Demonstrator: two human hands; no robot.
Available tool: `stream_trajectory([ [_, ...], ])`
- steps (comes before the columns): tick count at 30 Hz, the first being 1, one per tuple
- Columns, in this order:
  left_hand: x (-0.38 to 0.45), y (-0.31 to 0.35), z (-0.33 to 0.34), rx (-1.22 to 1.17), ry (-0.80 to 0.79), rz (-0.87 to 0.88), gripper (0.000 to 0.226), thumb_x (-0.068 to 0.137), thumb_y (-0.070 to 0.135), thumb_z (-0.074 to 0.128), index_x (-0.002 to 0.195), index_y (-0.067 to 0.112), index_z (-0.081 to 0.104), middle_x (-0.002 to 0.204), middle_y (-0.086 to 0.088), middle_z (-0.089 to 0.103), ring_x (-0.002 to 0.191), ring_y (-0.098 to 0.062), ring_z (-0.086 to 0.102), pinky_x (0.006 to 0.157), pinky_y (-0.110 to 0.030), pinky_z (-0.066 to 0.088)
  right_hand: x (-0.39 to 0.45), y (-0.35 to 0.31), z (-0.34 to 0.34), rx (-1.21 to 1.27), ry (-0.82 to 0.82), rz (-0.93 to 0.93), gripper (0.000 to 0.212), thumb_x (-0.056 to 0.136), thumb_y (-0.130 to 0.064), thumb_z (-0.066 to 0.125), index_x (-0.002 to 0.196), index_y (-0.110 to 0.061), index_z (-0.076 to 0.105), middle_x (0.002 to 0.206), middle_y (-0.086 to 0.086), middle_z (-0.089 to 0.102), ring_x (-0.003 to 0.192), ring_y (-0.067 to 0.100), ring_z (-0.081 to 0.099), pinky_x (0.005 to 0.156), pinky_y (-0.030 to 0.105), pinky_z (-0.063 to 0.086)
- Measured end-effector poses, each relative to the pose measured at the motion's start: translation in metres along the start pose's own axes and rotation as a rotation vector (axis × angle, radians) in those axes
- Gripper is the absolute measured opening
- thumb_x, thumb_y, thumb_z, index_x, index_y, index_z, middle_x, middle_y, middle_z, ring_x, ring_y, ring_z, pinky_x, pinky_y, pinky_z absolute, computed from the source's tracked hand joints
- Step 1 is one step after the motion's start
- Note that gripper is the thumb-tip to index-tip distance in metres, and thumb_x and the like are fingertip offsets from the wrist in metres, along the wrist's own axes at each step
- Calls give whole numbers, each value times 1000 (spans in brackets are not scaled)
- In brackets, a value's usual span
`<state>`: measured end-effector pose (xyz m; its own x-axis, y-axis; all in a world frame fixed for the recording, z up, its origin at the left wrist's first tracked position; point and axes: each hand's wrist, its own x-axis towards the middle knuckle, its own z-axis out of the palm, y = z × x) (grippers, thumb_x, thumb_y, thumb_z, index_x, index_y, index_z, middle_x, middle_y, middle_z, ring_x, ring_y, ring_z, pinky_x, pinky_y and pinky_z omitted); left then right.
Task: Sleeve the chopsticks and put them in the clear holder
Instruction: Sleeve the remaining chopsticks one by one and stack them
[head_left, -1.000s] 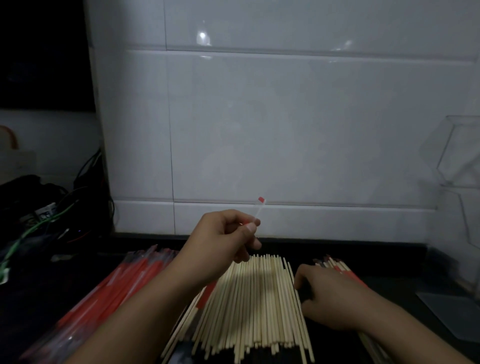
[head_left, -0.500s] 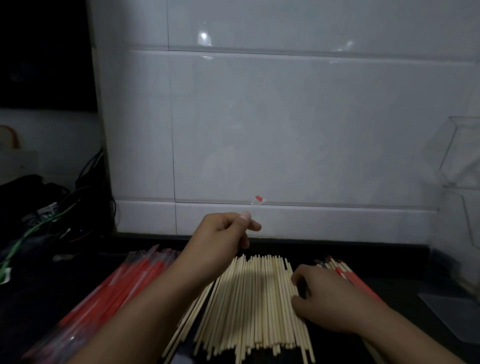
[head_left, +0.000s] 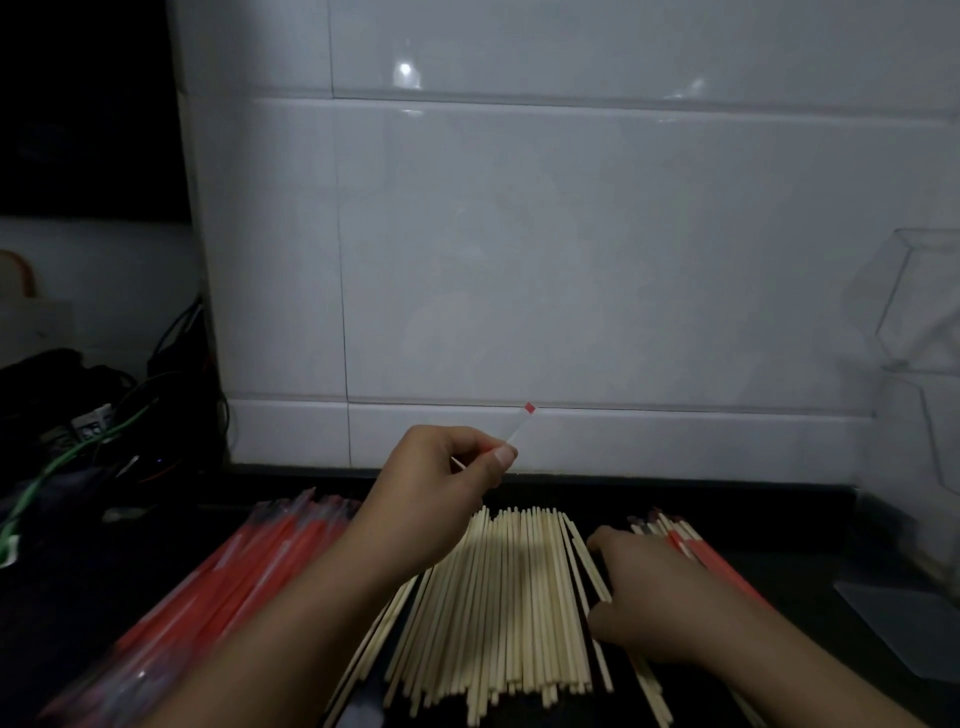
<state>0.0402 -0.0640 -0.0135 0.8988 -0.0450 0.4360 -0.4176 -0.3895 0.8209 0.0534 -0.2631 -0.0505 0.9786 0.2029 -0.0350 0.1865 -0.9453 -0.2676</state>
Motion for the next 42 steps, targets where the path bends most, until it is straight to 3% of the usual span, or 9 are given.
stream_trajectory([
  [7, 2, -1, -1, 40, 5, 1, 13, 97, 31, 59, 92, 32, 71, 86, 2, 70, 64, 7, 59, 62, -13, 48, -2, 3, -6, 120, 4, -18, 47, 88, -23, 60, 133, -28, 48, 95, -12, 54, 79, -1, 52, 58, 12, 37],
  [11, 3, -4, -3, 106, -30, 6, 14, 97, 33, 59, 94, 31, 72, 78, 8, 69, 63, 9, 58, 63, -17, 46, 2, 3, -9, 258, 35, -39, 26, 89, -23, 60, 114, -31, 62, 80, -12, 59, 62, -3, 55, 52, 13, 39],
  [14, 6, -9, -4, 148, -72, 5, 25, 99, 35, 55, 95, 21, 75, 69, 7, 65, 53, 4, 51, 61, -24, 42, 1, 3, -19, 558, 178, -52, 19, 92, -12, 56, 88, -23, 71, 64, -5, 66, 51, 1, 57, 50, 16, 43],
  [17, 7, -12, -4, 177, -106, -4, 28, 102, 37, 46, 99, 27, 73, 68, 8, 63, 52, 5, 50, 59, -22, 39, -3, 0, -29, 919, 288, -83, 30, 95, 2, 47, 93, -12, 73, 76, 13, 71, 54, 15, 62, 48, 21, 44],
  [21, 7, -14, -4, 176, -132, -15, 28, 104, 35, 43, 103, 28, 71, 70, 8, 64, 55, 6, 52, 62, -23, 40, -9, 0, -36, 1143, 464, -201, 32, 88, 14, 52, 101, -8, 71, 83, 12, 75, 67, 20, 70, 51, 20, 47],
  [23, 7, -14, -2, 169, -153, -27, 24, 103, 33, 47, 103, 26, 70, 73, 7, 67, 59, 2, 56, 64, -22, 46, -11, 2, -37, 1158, 557, -225, 23, 88, 5, 62, 100, -12, 71, 83, 9, 76, 71, 18, 71, 56, 20, 51],
  [26, 7, -14, -1, 129, -174, -31, 19, 101, 28, 54, 98, 20, 71, 77, 6, 71, 62, -3, 63, 66, -23, 51, -9, 4, -38, 1205, 723, -228, 5, 91, -11, 65, 91, -12, 70, 72, 9, 71, 58, 14, 63, 51, 18, 49],
  [30, 7, -13, -2, 117, -172, -21, 16, 98, 24, 58, 90, 20, 72, 81, 1, 74, 65, -4, 66, 67, -27, 53, -5, 11, -42, 1250, 864, -206, 23, 100, -20, 53, 87, -10, 68, 65, 4, 66, 53, 11, 55, 46, 17, 44],
  [42, 6, -14, -1, 113, -244, -64, 16, 99, 29, 58, 95, 22, 72, 80, 8, 74, 64, -3, 65, 68, -25, 51, -2, 17, -46, 1446, 925, -156, 28, 103, -25, 46, 84, -13, 64, 58, -1, 64, 51, 7, 56, 59, 28, 45],
])
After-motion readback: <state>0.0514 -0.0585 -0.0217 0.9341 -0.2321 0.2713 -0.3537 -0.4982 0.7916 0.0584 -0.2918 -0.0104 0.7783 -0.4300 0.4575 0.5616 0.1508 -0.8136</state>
